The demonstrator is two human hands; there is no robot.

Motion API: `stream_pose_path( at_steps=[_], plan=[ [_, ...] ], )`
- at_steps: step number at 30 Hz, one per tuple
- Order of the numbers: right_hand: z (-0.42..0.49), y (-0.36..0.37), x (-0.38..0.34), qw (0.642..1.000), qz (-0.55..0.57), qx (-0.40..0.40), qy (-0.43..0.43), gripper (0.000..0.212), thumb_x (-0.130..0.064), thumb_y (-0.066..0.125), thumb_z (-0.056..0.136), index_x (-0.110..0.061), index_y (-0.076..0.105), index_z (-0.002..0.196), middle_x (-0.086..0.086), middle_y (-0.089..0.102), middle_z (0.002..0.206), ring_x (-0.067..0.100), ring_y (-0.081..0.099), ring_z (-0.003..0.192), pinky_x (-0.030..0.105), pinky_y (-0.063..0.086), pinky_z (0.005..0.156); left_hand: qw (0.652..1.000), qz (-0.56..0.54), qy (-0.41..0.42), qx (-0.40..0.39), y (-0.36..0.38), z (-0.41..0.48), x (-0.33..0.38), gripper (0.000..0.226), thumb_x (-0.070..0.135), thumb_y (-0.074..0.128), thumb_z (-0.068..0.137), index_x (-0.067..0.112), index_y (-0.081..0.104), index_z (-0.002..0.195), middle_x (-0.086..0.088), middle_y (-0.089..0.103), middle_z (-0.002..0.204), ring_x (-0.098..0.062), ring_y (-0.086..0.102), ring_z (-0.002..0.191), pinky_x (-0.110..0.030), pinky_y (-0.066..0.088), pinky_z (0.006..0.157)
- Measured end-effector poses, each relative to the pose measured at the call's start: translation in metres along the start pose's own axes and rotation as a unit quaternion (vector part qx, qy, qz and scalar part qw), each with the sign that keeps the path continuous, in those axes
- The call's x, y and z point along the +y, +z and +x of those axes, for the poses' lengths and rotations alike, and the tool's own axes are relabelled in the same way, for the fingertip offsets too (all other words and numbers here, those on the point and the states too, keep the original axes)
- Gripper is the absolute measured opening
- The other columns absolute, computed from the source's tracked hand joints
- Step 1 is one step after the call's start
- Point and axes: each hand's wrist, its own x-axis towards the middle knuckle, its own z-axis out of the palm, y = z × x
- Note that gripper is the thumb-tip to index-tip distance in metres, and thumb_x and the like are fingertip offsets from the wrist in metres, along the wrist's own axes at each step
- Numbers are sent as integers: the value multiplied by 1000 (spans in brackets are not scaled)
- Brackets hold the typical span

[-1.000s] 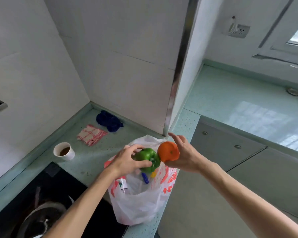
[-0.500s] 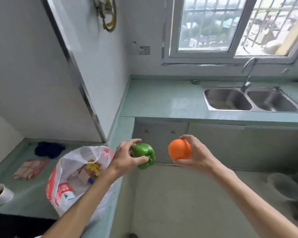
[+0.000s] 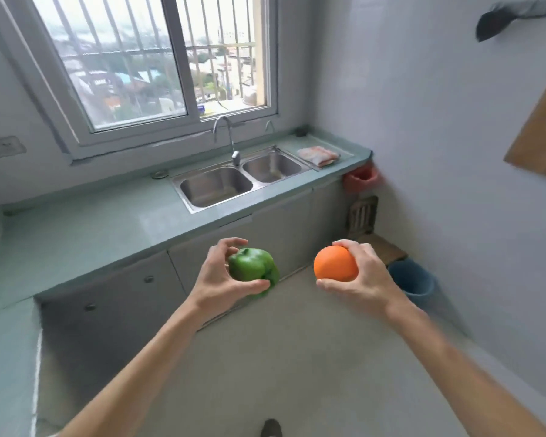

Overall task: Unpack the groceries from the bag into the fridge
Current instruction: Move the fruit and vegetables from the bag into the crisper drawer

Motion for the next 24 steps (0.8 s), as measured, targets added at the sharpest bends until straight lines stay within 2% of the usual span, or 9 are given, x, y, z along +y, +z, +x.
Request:
stream_pose_path(
  at_steps=[2, 4, 9, 12, 16, 20, 22, 24],
  plan=[
    [-3, -29, 21, 998, -3, 50, 29, 79, -44, 87, 62, -33, 49, 130, -6, 44, 119, 13, 52, 103, 23, 43, 85, 999, -28, 11, -28, 33, 27, 17, 88, 45, 90, 39, 34, 58, 120, -7, 55, 121, -17, 66, 98, -23, 58, 78],
    [-6, -54, 41, 994, -10, 95, 59, 80, -46, 86, 62, -33, 48, 132, -9, 48, 120, 11, 52, 102, 22, 42, 84, 997, -46, 27, -57, 65, 53, 33, 89, 45, 91, 38, 34, 60, 121, -7, 54, 124, -16, 66, 101, -20, 57, 78],
    [-2, -115, 84, 980, -40, 168, 101, 79, -31, 87, 62, -32, 47, 130, -12, 52, 117, 15, 57, 103, 27, 48, 88, 988, -70, 73, -120, 150, 113, 66, 85, 46, 91, 36, 43, 64, 116, 1, 50, 122, -14, 62, 110, -34, 55, 97],
    [13, -151, 105, 967, -47, 214, 127, 77, -29, 88, 60, -32, 47, 124, -10, 53, 114, 17, 58, 102, 30, 50, 87, 980, -73, 107, -153, 195, 147, 87, 83, 48, 90, 35, 43, 66, 114, 3, 49, 119, -10, 61, 110, -33, 54, 97],
    [35, -200, 126, 949, -60, 270, 153, 76, -31, 89, 58, -32, 45, 119, -8, 53, 114, 17, 58, 99, 28, 48, 83, 970, -79, 141, -182, 244, 199, 119, 82, 51, 87, 35, 43, 66, 113, 5, 50, 118, -11, 60, 108, -35, 53, 98],
    [40, -239, 150, 922, -92, 329, 181, 78, -38, 88, 58, -33, 42, 120, -8, 55, 116, 16, 58, 101, 32, 49, 86, 959, -108, 140, -221, 300, 241, 149, 78, 57, 87, 38, 39, 68, 111, 1, 54, 119, -13, 63, 104, -37, 57, 92],
    [35, -256, 164, 901, -117, 374, 185, 81, -37, 86, 62, -29, 40, 128, -5, 54, 126, 17, 56, 109, 32, 47, 91, 950, -136, 135, -248, 331, 252, 164, 73, 61, 88, 43, 38, 68, 109, -3, 60, 118, -12, 67, 98, -32, 59, 86],
    [26, -270, 177, 883, -135, 406, 193, 87, -31, 84, 66, -28, 35, 138, 0, 45, 135, 18, 53, 115, 32, 46, 95, 937, -156, 134, -283, 361, 254, 178, 62, 52, 90, 58, 33, 67, 113, -6, 64, 117, -3, 69, 90, -14, 56, 72]
  ],
)
